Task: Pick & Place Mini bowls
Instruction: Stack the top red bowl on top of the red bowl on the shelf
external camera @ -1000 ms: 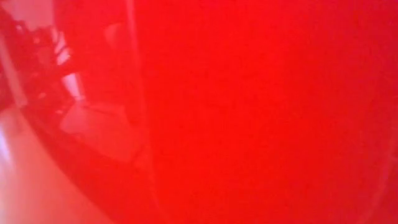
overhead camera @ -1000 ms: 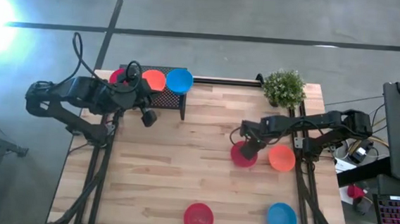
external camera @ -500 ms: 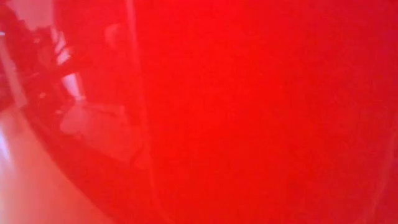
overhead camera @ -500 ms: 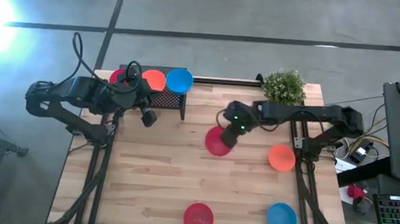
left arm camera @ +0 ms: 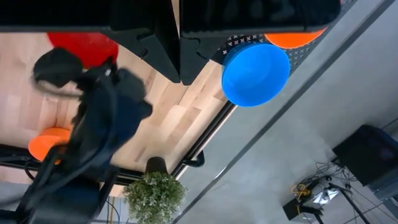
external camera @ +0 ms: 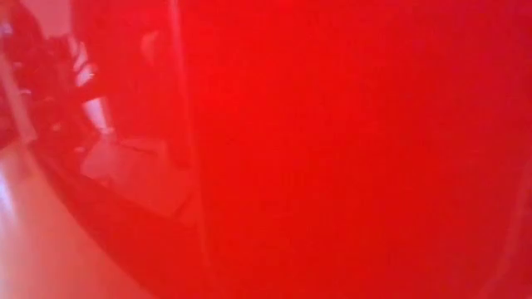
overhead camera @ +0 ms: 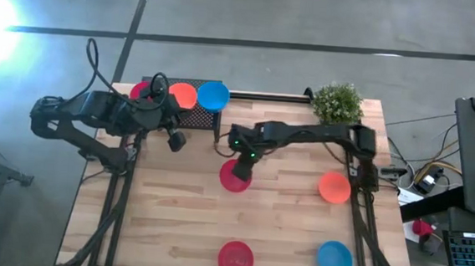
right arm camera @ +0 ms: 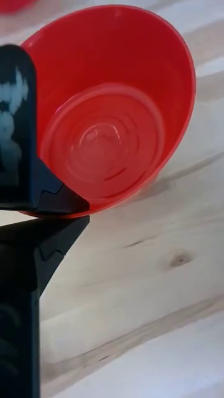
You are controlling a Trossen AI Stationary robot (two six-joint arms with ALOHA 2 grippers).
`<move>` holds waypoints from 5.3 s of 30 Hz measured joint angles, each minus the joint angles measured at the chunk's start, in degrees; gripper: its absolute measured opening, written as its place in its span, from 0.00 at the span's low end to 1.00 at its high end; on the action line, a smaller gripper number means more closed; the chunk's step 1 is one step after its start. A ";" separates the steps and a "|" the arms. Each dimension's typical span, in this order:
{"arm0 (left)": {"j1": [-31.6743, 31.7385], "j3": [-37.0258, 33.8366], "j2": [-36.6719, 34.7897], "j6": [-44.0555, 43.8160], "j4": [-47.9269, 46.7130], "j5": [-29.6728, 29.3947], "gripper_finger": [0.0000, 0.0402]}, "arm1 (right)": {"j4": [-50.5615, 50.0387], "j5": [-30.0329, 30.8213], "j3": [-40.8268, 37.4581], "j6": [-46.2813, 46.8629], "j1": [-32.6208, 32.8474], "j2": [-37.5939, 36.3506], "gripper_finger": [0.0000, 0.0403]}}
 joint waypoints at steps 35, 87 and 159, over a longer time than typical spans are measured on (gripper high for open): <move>0.00 0.17 0.00 -0.07 -0.44 0.11 0.00 | -12.31 -3.54 12.48 -5.76 -0.30 7.52 0.30; 1.30 -7.43 29.60 -43.93 -2.63 24.26 0.22 | -19.02 9.54 8.48 -17.35 13.17 -38.79 0.20; 3.18 -15.82 37.82 -47.49 12.11 33.10 0.00 | -20.89 9.62 8.50 -19.32 13.16 -39.78 0.16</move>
